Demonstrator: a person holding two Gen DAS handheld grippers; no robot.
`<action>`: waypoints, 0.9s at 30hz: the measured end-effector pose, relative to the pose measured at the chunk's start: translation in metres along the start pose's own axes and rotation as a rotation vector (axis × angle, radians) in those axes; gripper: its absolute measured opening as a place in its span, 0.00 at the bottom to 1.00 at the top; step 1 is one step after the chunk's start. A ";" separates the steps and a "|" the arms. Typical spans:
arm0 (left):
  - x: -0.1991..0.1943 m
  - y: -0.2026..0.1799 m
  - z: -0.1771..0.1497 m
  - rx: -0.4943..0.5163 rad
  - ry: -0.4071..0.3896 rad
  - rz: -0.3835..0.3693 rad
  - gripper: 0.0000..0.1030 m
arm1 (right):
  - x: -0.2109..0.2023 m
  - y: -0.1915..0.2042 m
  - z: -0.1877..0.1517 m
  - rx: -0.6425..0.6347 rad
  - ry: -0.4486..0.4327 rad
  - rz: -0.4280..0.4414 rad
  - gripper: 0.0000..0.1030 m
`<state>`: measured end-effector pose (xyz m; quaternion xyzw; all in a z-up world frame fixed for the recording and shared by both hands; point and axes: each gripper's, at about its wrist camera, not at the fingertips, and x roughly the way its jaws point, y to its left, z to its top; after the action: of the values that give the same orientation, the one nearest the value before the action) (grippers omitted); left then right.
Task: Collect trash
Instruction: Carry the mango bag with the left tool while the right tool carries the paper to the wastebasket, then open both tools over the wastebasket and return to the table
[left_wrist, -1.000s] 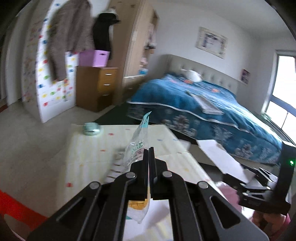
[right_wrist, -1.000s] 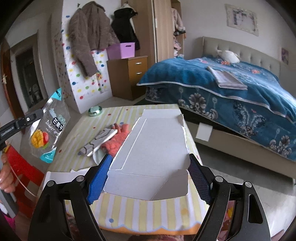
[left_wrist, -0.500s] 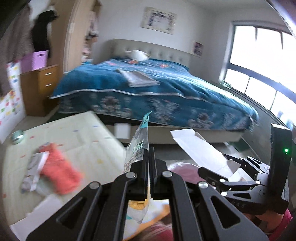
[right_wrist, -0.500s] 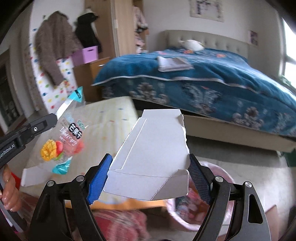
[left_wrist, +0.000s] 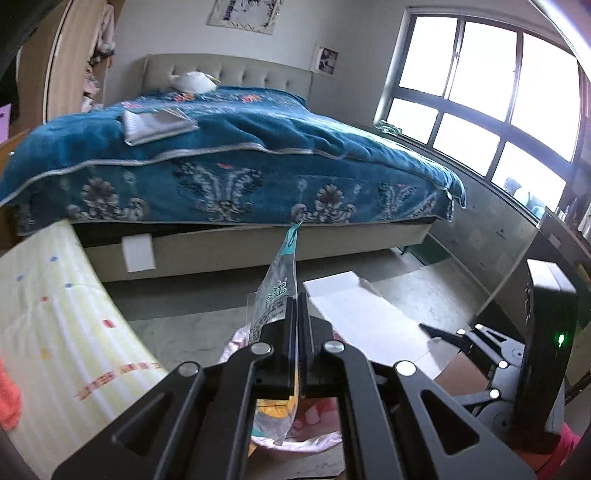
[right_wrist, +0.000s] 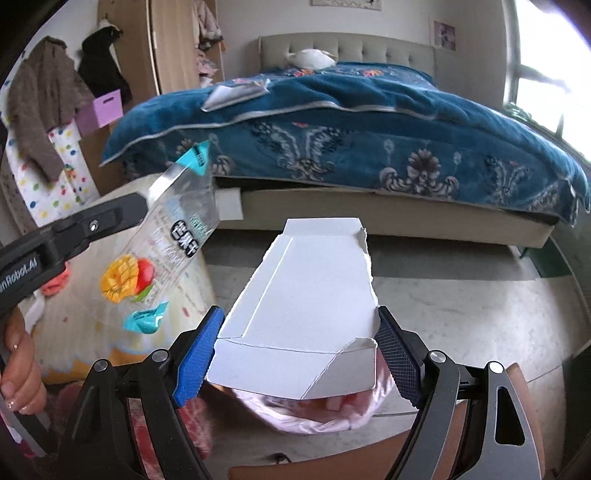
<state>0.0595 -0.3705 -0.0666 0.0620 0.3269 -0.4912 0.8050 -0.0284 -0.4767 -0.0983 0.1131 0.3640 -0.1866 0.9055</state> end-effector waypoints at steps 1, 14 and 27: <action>0.005 0.000 0.000 -0.005 0.010 -0.012 0.00 | 0.006 -0.006 -0.001 0.003 0.007 0.001 0.79; -0.001 0.020 -0.007 -0.064 0.056 0.074 0.34 | 0.021 -0.035 -0.013 0.069 0.060 -0.054 0.83; -0.132 0.057 -0.024 -0.042 -0.077 0.379 0.51 | -0.021 0.038 0.003 -0.062 -0.022 0.099 0.83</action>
<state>0.0555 -0.2325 -0.0209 0.0866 0.2885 -0.3259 0.8961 -0.0242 -0.4380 -0.0784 0.1008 0.3537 -0.1315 0.9206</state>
